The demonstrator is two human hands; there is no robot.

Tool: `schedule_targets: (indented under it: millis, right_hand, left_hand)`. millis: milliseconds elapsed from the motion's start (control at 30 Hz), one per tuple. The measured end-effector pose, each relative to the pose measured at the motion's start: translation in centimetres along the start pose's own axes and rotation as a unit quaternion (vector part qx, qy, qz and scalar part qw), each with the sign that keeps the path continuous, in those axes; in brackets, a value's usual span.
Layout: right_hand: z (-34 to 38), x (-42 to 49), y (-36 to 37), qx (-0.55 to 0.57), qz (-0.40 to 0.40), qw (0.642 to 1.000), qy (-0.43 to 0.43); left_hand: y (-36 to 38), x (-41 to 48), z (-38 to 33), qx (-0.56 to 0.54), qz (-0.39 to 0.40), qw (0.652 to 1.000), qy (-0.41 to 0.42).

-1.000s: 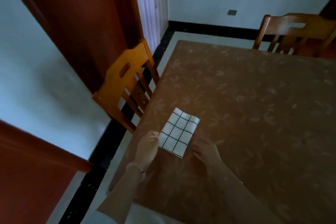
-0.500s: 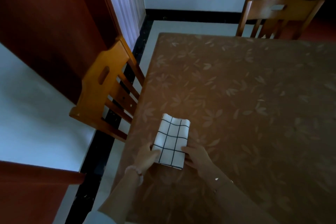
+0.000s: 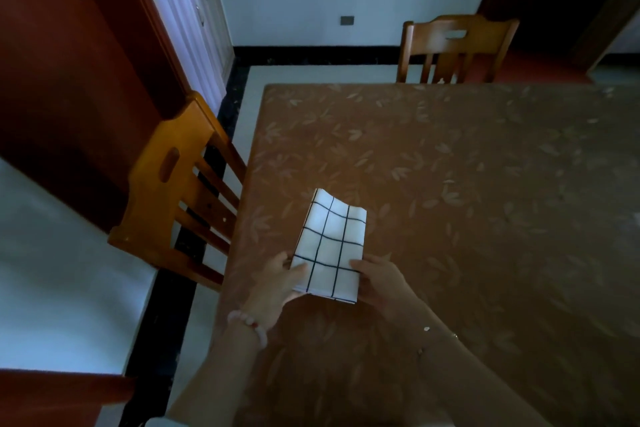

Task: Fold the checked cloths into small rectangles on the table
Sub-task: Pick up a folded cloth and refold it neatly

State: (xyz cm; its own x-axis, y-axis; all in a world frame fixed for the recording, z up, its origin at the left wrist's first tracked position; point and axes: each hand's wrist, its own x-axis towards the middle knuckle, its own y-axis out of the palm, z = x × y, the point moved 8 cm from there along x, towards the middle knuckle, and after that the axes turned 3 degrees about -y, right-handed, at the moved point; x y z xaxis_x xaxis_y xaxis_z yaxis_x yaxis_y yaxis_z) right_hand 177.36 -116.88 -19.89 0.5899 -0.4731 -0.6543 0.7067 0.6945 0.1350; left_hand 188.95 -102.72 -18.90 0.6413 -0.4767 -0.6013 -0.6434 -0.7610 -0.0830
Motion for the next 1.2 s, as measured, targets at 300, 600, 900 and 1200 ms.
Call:
schedule_targets:
  millis: [300,600,900,1200]
  right_hand:
    - [2.4,-6.7,-4.5,-0.045,-0.107,0.983,-0.14]
    - [1.0,-16.0,-12.0,0.016,-0.224,0.953,-0.205]
    - [-1.4,-23.5,-20.8,0.121,-0.287,0.921,-0.233]
    - [-4.7,-32.3,-34.3,0.187,-0.354,0.874,-0.274]
  left_hand:
    - [3.6,-3.1,-2.4,-0.002,0.065,0.995,0.08]
    - [12.1,-8.0,-3.5,0.062,0.15,0.975,0.152]
    - [21.9,-13.8,-3.0,0.087,0.239,0.95,0.181]
    - [36.9,-22.1,-1.3,0.118,0.284,0.927,0.216]
